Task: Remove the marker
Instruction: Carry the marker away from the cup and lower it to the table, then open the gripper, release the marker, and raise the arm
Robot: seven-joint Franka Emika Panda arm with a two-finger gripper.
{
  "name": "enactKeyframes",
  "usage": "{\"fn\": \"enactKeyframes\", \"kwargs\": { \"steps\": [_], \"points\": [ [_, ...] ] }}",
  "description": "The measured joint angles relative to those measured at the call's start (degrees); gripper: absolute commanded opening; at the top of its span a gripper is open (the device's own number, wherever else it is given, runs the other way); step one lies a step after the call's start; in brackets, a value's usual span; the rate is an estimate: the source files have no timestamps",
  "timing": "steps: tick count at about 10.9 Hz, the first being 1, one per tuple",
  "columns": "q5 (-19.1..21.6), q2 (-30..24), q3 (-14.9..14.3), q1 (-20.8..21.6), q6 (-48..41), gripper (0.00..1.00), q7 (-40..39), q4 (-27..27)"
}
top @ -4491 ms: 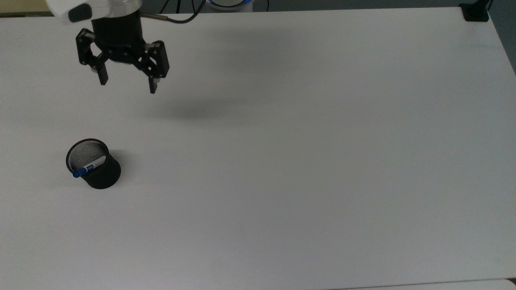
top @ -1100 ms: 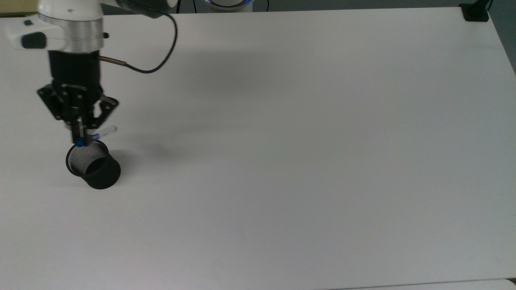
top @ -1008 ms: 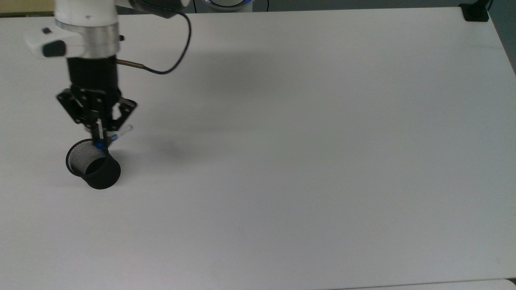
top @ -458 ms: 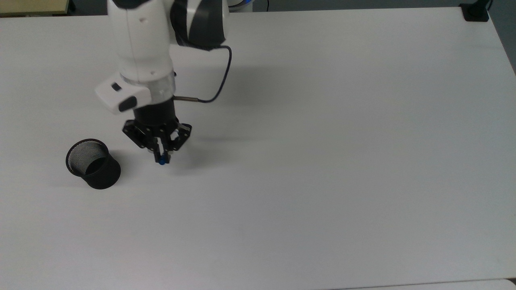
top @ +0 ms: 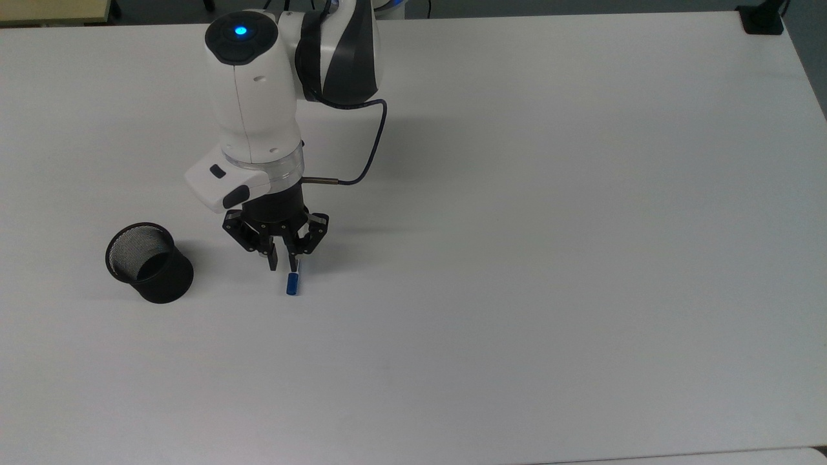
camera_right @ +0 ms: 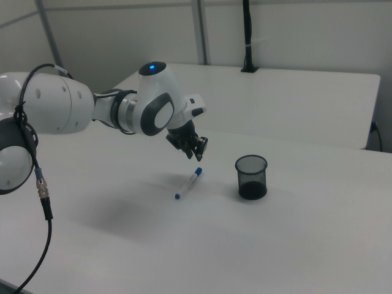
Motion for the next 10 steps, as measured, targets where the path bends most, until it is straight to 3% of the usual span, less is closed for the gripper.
{"fn": "enactKeyframes", "kwargs": {
  "steps": [4, 10],
  "points": [
    [0.0, -1.81, 0.05, 1.53, -1.63, 1.0, 1.06, 1.41],
    [0.0, -17.63, 0.25, 9.34, -33.96, 1.0, 3.93, 2.48]
  ]
}}
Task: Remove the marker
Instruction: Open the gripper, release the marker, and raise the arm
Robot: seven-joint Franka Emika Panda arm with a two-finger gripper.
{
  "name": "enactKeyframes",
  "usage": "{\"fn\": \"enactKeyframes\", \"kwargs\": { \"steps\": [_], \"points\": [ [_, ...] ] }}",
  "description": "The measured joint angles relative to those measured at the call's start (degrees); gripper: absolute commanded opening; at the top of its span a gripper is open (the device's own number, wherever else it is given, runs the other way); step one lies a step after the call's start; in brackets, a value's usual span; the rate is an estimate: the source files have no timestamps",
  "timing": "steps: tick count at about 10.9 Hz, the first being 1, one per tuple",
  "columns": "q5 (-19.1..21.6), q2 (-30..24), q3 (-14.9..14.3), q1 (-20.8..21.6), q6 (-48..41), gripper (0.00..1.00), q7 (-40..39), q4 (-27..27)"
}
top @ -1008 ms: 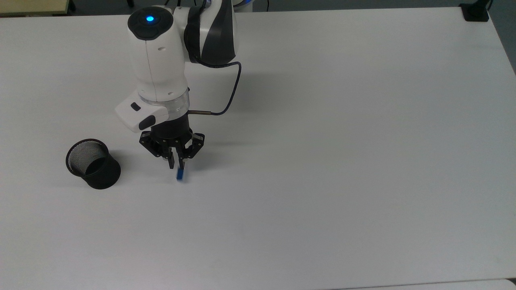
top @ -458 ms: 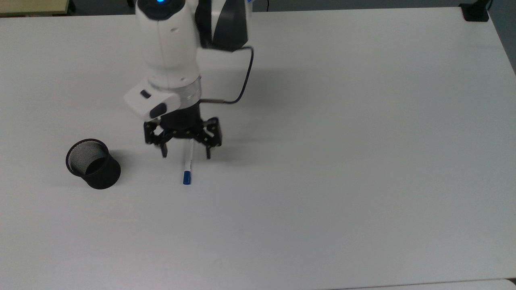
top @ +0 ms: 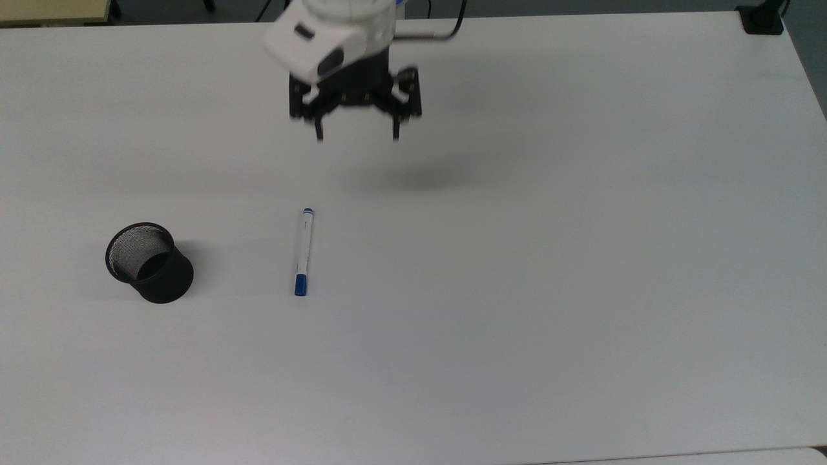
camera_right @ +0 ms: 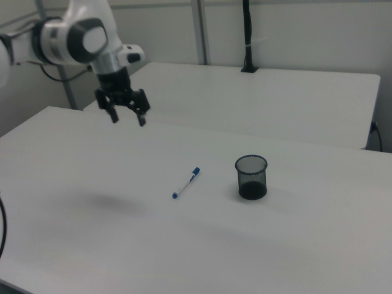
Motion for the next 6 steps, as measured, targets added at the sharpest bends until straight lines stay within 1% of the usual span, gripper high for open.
{"fn": "enactKeyframes", "kwargs": {
  "steps": [2, 3, 4, 6],
  "points": [
    [0.02, -5.69, -0.17, 0.28, -9.09, 1.0, 0.0, 0.05],
    [0.06, -8.17, -0.48, 0.27, -11.53, 1.0, 0.0, -0.07],
    [0.07, -9.92, -0.67, 0.26, -13.02, 1.0, 0.04, -0.42],
    [0.07, -10.89, -0.94, 0.18, -13.84, 1.0, 0.24, -1.28]
  ]
}}
